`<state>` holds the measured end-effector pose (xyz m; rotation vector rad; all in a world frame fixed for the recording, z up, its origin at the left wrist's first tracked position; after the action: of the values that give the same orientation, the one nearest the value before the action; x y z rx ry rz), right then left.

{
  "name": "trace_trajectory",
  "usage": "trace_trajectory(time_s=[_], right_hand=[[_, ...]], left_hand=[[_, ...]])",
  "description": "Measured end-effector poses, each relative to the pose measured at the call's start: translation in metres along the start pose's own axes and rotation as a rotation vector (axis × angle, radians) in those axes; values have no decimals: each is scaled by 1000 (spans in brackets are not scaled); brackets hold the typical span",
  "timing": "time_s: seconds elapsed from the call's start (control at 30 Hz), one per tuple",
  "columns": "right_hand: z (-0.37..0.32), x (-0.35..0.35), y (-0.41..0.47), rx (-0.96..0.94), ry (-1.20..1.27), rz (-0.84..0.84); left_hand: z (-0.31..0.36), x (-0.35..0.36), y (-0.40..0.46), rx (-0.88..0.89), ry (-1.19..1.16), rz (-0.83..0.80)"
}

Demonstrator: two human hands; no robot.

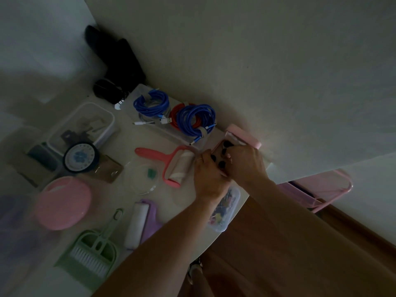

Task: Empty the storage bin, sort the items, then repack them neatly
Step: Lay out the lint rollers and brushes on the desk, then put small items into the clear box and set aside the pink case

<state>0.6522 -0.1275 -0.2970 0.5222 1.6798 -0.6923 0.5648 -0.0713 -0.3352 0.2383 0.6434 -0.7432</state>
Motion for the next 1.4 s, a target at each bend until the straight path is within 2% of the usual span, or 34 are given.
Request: trace_trajectory(time_s=[0.13,0.27,0.33,0.47,0.57,0.7,0.83,0.9,0.97,1.07,1.17,1.27,1.4], right_hand=[[2,0,-5,-16,1,-6],[2,-1,-9,-4,65,34],[5,-5,-17,34,120,48],[22,-27,-50,152,276,110],[7,-56,-72,136,353,145],[-83,-123,-81,-37,471,159],[-240,-191,-110,-406,684,113],[-322,-206,-136,-596,717,77],[-395,-202,-162,-747,695,22],[-479,-170,-189,-896,605,-77],[-526,-118,-194,-901,484,-272],[-553,-73,-191,-893,335,-280],[-578,-42,-194,-824,328,-307]], left_hand=[[-9,7,1,-67,30,-57],[-5,5,3,-11,86,-42],[-4,1,2,-15,25,-8],[-3,-16,-4,-198,-125,-82],[11,-57,-20,-201,-187,-71],[39,-179,-54,19,-162,169],[46,-355,-122,116,112,446],[20,-433,-167,16,245,548],[-20,-496,-215,-159,384,608],[-91,-556,-284,-453,495,607],[-150,-579,-332,-646,539,523],[-191,-588,-358,-724,472,464],[-227,-593,-362,-769,363,385]])
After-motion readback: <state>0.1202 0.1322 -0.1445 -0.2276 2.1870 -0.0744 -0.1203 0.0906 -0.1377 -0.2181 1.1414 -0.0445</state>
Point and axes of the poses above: each hand's wrist, its own y-axis towards the middle knuckle, its own x-axis out of the palm, z = x × y, the point moved 6 cm from there along y, towards the middle knuckle, and after that the axes turned 8 degrees about -y, right-handed, at the moved point
